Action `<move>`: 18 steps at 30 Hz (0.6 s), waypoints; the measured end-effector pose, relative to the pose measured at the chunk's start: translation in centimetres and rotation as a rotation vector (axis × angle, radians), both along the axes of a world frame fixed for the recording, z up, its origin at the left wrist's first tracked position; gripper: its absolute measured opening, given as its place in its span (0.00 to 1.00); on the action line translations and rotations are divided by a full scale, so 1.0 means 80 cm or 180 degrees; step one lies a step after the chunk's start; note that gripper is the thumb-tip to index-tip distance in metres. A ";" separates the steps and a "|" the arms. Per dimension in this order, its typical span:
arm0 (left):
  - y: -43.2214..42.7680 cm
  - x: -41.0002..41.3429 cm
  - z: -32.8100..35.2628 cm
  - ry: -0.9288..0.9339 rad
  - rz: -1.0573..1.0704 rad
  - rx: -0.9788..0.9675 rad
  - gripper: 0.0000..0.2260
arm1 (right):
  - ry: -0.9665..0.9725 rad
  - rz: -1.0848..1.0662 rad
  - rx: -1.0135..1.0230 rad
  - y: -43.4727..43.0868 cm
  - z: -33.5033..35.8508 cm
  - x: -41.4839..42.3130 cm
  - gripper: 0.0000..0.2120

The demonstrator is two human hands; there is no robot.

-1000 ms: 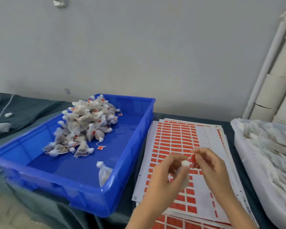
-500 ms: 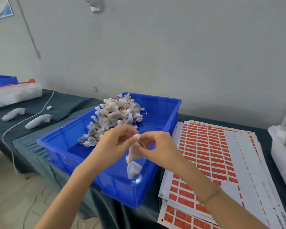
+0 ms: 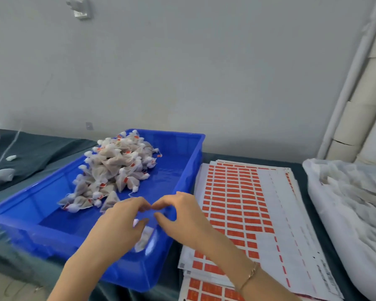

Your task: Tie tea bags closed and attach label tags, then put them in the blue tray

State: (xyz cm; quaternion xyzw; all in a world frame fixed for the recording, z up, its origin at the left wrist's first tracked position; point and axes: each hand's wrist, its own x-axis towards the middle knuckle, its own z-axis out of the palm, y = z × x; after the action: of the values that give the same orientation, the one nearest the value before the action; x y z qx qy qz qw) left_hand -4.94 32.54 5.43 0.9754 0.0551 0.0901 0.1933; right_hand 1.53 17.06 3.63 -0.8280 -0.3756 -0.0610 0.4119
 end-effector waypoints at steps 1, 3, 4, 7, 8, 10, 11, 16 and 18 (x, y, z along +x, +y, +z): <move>-0.021 -0.002 0.003 -0.0211 -0.0037 0.0042 0.08 | -0.0036 -0.0155 0.0209 -0.014 -0.001 -0.005 0.10; -0.070 -0.004 0.010 -0.0579 -0.0184 -0.0073 0.07 | -0.0006 -0.0481 0.0633 -0.046 -0.002 -0.015 0.08; -0.095 -0.003 0.011 -0.0682 -0.0284 -0.0176 0.07 | 0.0080 -0.0672 0.0778 -0.066 -0.003 -0.019 0.06; -0.171 0.007 0.005 -0.0895 -0.0872 -0.0731 0.10 | 0.0335 -0.1262 0.0824 -0.138 0.002 -0.037 0.04; -0.196 0.010 0.003 -0.0888 -0.1091 -0.0908 0.11 | 0.0320 -0.1377 0.0821 -0.165 0.006 -0.045 0.05; -0.241 0.020 -0.002 -0.0748 -0.1471 -0.1212 0.13 | 0.0232 -0.1525 0.0741 -0.217 0.021 -0.063 0.07; -0.261 0.025 -0.005 -0.0652 -0.1657 -0.1353 0.13 | 0.0219 -0.1602 0.0648 -0.240 0.029 -0.072 0.07; -0.349 0.054 -0.018 -0.0401 -0.2370 -0.1830 0.07 | -0.0115 -0.2430 -0.0044 -0.339 0.052 -0.099 0.09; -0.375 0.066 -0.025 -0.0376 -0.2595 -0.1716 0.06 | -0.0099 -0.2762 -0.0230 -0.371 0.055 -0.102 0.08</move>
State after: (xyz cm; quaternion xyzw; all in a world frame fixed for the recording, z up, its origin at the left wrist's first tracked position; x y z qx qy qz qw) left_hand 0.38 2.54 3.46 0.8261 -0.3208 0.0449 0.4612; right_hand -6.66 -12.64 8.00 -0.9220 -0.0010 -0.2277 0.3132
